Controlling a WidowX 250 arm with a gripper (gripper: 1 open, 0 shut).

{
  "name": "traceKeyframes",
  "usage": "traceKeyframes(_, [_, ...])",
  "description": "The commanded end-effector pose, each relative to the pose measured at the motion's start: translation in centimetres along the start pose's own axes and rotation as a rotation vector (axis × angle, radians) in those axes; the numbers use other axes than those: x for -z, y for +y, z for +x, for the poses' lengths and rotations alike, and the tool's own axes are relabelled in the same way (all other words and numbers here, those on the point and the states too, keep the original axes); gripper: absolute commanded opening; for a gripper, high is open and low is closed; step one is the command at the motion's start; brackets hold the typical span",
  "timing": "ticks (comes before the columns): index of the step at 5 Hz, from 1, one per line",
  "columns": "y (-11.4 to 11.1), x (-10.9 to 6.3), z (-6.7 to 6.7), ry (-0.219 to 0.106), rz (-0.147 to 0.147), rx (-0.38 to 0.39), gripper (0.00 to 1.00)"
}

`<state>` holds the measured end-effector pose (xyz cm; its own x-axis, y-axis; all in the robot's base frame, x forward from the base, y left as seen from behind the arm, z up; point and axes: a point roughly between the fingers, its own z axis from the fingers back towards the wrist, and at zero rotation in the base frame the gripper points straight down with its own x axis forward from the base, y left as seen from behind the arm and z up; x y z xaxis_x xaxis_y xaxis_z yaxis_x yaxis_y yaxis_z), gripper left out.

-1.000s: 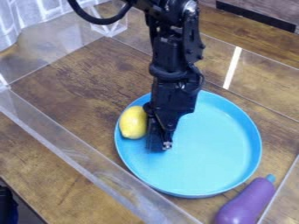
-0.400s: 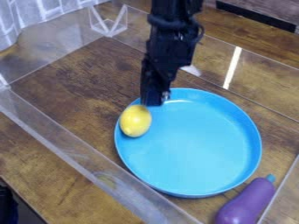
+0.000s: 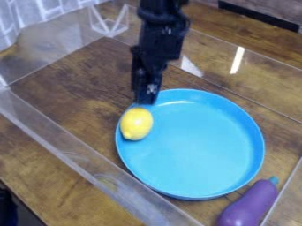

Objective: Move the carrot to the left side

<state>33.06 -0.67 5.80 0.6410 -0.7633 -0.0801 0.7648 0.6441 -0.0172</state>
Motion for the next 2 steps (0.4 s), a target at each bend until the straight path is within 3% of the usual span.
traceKeyframes(1, [1.11,1.61,-0.44,-0.015,0.03,0.04,1.0])
traceKeyframes(2, [1.07,2.39,-0.7,-0.014,0.027,0.091,1.0])
